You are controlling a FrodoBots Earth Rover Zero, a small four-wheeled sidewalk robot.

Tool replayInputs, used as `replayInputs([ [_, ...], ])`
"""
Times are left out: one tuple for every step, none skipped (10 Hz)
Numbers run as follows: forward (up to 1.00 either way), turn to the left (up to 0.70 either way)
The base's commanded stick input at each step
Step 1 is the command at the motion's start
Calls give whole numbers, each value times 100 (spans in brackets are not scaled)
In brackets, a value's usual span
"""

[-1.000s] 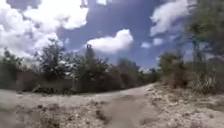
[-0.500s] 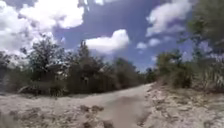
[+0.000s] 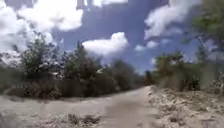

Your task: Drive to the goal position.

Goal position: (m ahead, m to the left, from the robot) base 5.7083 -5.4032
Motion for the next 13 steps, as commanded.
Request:
replayInputs([
  [100,0],
  [100,0],
  [100,0],
  [100,0],
  [100,0],
  [100,0],
  [100,0],
  [100,0],
  [100,0],
  [100,0],
  [100,0],
  [100,0],
  [100,0],
])
